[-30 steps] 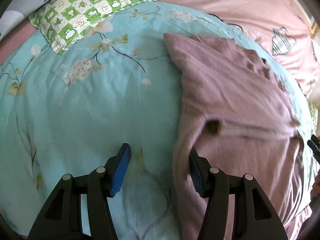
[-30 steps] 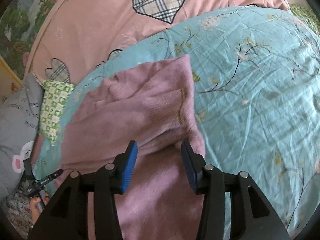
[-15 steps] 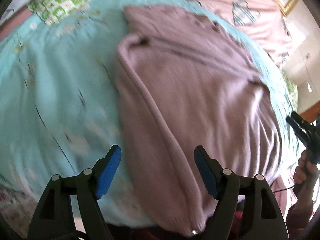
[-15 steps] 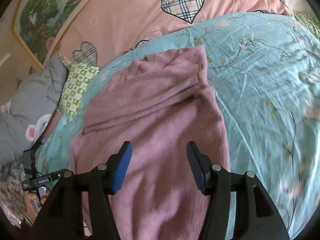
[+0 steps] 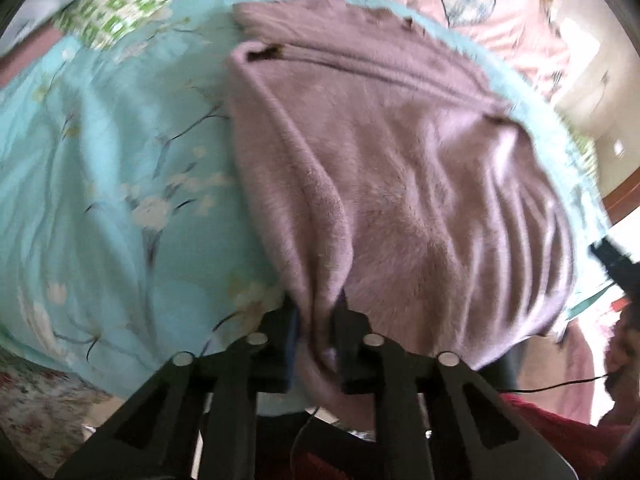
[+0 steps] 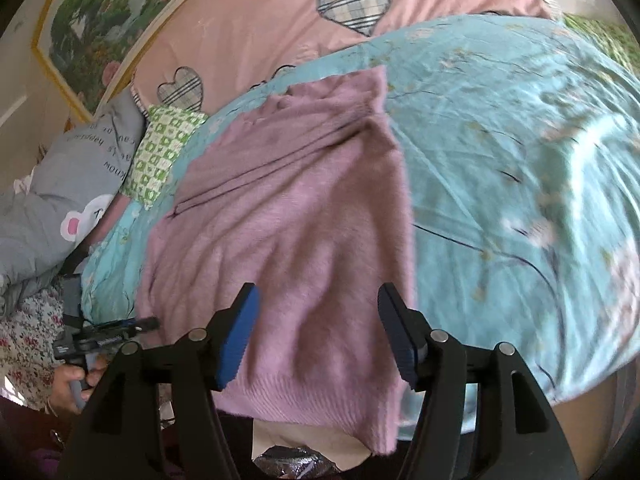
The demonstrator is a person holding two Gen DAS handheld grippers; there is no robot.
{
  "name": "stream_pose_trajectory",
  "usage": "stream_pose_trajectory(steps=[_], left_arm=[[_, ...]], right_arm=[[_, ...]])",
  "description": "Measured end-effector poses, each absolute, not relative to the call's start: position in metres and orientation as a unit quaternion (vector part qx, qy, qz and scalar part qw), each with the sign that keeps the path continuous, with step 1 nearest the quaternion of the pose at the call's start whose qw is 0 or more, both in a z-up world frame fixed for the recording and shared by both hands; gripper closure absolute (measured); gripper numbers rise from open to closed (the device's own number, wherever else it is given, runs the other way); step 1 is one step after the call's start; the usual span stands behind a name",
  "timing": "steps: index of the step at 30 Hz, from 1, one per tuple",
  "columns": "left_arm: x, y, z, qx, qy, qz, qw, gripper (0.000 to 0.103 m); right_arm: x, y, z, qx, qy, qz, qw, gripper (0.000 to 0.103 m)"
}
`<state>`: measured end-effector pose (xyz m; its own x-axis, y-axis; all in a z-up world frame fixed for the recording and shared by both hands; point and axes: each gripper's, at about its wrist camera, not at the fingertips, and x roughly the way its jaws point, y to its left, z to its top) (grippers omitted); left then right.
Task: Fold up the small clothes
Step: 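Grasp the sweater hem with both tools and lift it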
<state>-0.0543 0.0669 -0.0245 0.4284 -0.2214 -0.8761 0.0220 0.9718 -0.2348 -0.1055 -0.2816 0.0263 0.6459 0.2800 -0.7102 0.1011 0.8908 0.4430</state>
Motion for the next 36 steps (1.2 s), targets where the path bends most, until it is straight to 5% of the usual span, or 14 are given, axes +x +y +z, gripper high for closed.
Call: stream_pose_trajectory(steps=[7,9,12,18,23,26,28,30,32,36], left_arm=[[-0.081,0.124,-0.037,-0.176,0.514,-0.095,0.834,0.094],[-0.083,0.128,-0.044,-0.185,0.521,-0.096,0.828,0.086],[-0.078,0.131,-0.057,-0.207,0.532,-0.103,0.814,0.06],[-0.084,0.113,-0.064,-0.191,0.527,-0.111,0.82,0.046],[-0.09,0.092,-0.069,-0.13,0.523,-0.114,0.834,0.045],[-0.088,0.088,-0.068,-0.116,0.525,-0.118,0.835,0.056],[-0.087,0.088,-0.069,-0.11,0.527,-0.12,0.834,0.08],[-0.086,0.089,-0.07,-0.114,0.53,-0.131,0.83,0.092],[-0.088,0.088,-0.067,-0.109,0.527,-0.137,0.832,0.095],[-0.097,0.104,-0.062,-0.12,0.507,-0.147,0.841,0.097]], right_arm=[[-0.124,-0.307,0.011,0.243,0.444,0.065,0.86,0.04],[-0.127,-0.308,0.005,0.24,0.455,0.072,0.855,0.04],[-0.132,-0.308,-0.002,0.244,0.462,0.085,0.848,0.04],[-0.136,-0.303,-0.017,0.242,0.479,0.119,0.835,0.04],[-0.134,-0.293,-0.026,0.235,0.475,0.153,0.834,0.039],[-0.13,-0.282,-0.03,0.233,0.478,0.177,0.828,0.041],[-0.129,-0.275,-0.034,0.22,0.481,0.186,0.828,0.048],[-0.126,-0.276,-0.04,0.231,0.483,0.185,0.824,0.075],[-0.126,-0.279,-0.046,0.23,0.491,0.171,0.822,0.096],[-0.14,-0.297,-0.04,0.257,0.473,0.184,0.822,0.096]])
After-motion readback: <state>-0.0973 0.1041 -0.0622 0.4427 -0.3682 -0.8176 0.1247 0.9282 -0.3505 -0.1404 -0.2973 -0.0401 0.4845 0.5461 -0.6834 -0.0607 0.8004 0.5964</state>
